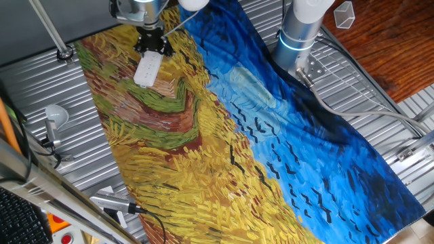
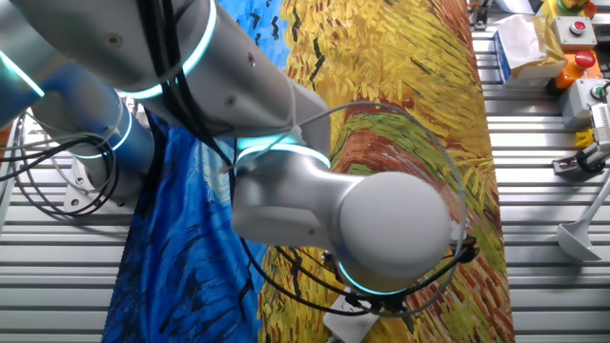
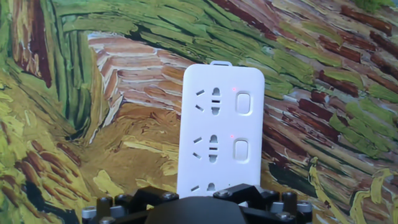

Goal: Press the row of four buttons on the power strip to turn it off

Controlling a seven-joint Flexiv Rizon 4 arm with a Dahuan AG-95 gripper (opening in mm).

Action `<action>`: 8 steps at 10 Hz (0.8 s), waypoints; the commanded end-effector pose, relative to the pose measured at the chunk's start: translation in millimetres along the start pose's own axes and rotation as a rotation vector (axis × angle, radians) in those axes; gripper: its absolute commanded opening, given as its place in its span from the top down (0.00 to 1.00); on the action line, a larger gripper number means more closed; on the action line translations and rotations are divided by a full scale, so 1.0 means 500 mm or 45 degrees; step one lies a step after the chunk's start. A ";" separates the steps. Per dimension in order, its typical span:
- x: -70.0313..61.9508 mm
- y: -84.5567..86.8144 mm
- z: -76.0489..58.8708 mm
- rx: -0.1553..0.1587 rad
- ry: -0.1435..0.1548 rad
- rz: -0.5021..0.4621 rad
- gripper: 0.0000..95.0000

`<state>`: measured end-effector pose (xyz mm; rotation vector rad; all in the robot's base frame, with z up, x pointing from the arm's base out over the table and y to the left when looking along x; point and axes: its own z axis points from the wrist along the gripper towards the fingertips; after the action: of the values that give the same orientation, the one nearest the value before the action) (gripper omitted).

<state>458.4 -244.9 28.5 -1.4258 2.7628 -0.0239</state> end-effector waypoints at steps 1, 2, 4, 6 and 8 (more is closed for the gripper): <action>-0.016 0.006 -0.007 -0.007 0.000 0.016 0.00; -0.030 0.008 -0.005 -0.007 -0.001 0.025 0.00; -0.056 0.004 -0.004 -0.007 0.004 0.031 0.00; -0.062 0.004 0.002 -0.007 0.004 0.032 0.00; -0.067 0.007 0.013 -0.007 -0.004 0.036 0.00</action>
<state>474.6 -214.4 22.1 -1.3876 2.7834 -0.0098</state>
